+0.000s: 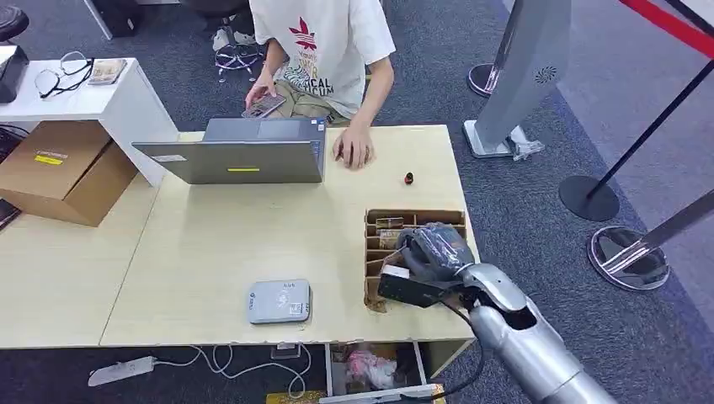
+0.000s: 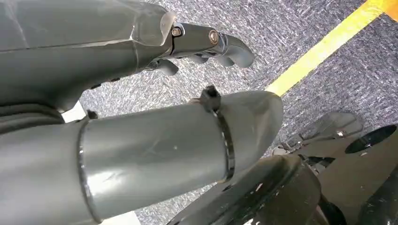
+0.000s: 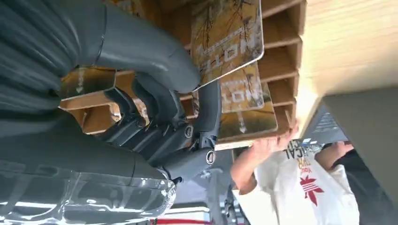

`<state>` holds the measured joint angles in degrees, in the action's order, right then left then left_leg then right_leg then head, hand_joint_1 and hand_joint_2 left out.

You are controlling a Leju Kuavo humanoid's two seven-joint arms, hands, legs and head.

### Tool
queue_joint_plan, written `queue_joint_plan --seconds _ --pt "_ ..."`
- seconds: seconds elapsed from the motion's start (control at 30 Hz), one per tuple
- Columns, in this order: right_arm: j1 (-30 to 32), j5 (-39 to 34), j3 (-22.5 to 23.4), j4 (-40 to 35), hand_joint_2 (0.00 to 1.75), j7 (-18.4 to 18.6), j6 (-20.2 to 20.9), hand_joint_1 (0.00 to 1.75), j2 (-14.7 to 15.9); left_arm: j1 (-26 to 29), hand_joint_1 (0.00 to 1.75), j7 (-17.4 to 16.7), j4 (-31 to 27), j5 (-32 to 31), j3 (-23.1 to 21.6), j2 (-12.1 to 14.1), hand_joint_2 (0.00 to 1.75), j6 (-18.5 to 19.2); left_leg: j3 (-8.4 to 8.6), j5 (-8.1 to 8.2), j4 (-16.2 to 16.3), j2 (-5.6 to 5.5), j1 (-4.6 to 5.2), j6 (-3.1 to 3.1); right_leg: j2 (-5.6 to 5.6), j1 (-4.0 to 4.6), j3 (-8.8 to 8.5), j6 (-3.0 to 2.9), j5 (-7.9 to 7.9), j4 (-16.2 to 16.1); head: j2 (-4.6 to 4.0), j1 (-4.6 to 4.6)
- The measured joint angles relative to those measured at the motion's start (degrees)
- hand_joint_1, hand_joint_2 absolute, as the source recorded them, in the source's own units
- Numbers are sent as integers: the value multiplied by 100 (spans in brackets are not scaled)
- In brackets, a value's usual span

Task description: Pass the card to the sensor for recognition and then transmit it.

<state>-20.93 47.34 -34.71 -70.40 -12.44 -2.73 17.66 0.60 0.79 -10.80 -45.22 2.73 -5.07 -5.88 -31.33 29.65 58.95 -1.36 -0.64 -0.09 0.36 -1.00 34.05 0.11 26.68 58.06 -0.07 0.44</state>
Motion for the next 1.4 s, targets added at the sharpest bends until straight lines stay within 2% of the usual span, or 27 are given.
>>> queue_joint_plan --seconds 0.07,0.13,0.4,0.7,0.9,1.13,1.33,1.37,1.4 --pt "-78 -173 39 28 175 -37 98 162 0 0 0 2 0 -7 0 0 0 4 -1 0 0 0 0 0 0 0 0 0 0 0 0 0" --pt "-152 -331 70 70 175 -67 181 166 0 0 0 13 0 -17 0 2 0 4 -1 0 0 -1 0 0 0 0 0 0 0 0 0 0" --pt "-350 -736 216 184 175 -111 376 162 0 -1 0 33 0 -52 0 15 0 4 -1 0 0 -1 0 0 -1 0 1 0 0 0 0 0" --pt "-464 -1226 485 188 175 -166 522 171 15 -3 0 50 0 -149 0 20 0 4 -1 0 1 -2 0 0 -1 0 1 0 0 0 0 0" --pt "-555 -1743 771 122 175 -315 712 171 35 -2 0 83 0 -179 0 20 0 4 -2 0 1 -2 0 0 -1 -1 1 0 0 0 0 0" --pt "-899 -2352 988 151 175 -557 973 175 26 -2 0 101 0 -214 0 20 0 2 -2 0 1 -2 0 0 -1 -1 0 0 0 0 0 0" --pt "-1255 -2598 1086 266 175 -599 1110 175 -90 -4 0 103 0 -227 0 17 0 4 -2 0 1 -2 0 0 -1 0 0 0 0 1 0 -2" --pt "-1307 -2634 1088 293 175 -599 1121 173 -112 -4 0 103 0 -227 0 17 0 4 -2 0 1 -2 0 0 -1 0 1 0 0 1 0 0" --pt "-1356 -2660 1095 326 175 -603 1134 162 -133 -5 0 103 0 -227 0 17 0 4 -2 0 1 -2 0 0 -1 0 1 0 0 1 0 0"
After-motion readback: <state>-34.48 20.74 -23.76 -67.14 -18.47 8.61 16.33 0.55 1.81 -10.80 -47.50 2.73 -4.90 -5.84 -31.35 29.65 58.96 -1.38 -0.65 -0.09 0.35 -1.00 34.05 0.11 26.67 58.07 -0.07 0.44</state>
